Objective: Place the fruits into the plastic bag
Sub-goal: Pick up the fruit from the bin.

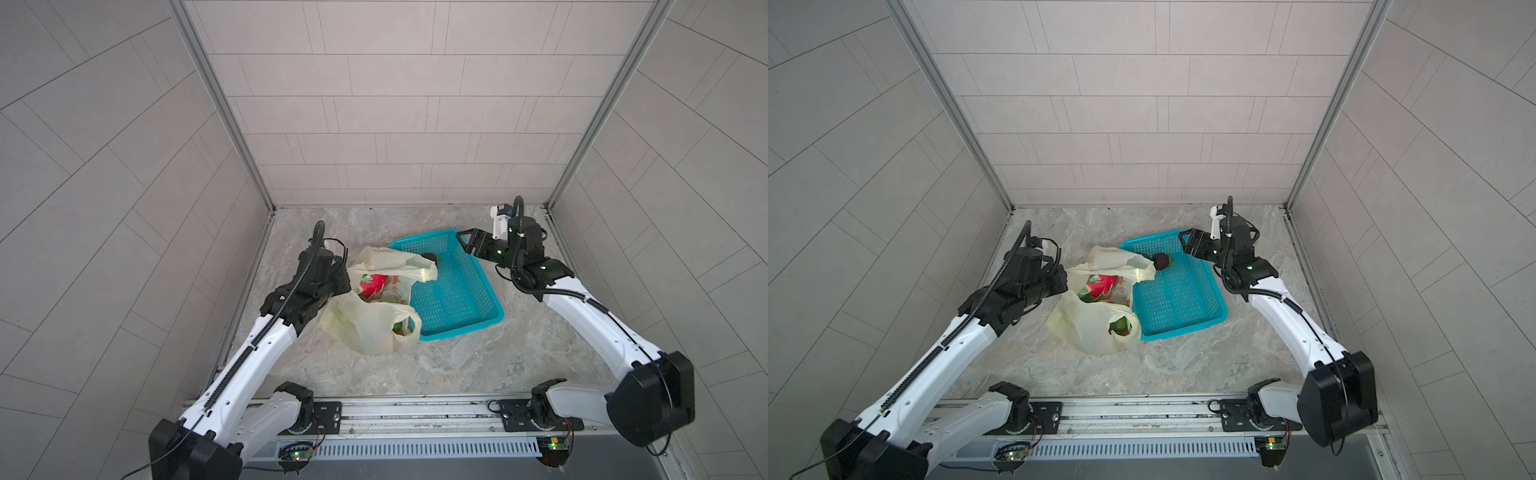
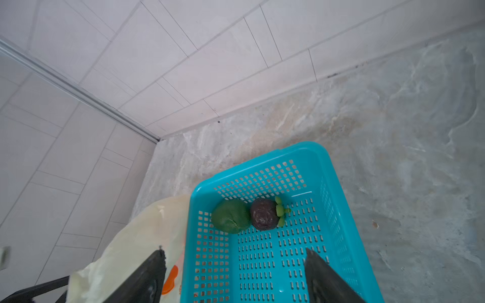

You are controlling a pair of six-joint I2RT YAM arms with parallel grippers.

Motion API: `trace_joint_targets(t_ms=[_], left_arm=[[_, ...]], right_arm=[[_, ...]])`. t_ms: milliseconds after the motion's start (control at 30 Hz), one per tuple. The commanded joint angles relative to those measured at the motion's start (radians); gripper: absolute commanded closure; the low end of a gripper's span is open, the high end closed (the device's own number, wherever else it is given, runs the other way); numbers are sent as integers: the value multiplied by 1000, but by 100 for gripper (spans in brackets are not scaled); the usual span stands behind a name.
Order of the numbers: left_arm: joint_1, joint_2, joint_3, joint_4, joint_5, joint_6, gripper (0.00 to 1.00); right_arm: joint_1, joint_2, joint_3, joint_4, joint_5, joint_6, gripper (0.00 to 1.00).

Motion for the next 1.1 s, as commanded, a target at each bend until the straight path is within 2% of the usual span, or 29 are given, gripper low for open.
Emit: trace_joint_targets(t_ms=[0,233,433,833,1067], left_arm=[[4,-6,-3,15,-9,-5,100],[5,6,1,24,-1,-3,100],[5,15,14,19,-1,7,100],[5,11,-4,20,-4,0,100],[5,29,10,22,0,6,100]], right_arm=[[24,121,31,-17,28,56,19],[69,453,249,-94,26,82,21],[97,681,485,-283,12,33,21],[124,801,533,-325,118,-9,22],[124,792,516,-279,118,12,46]])
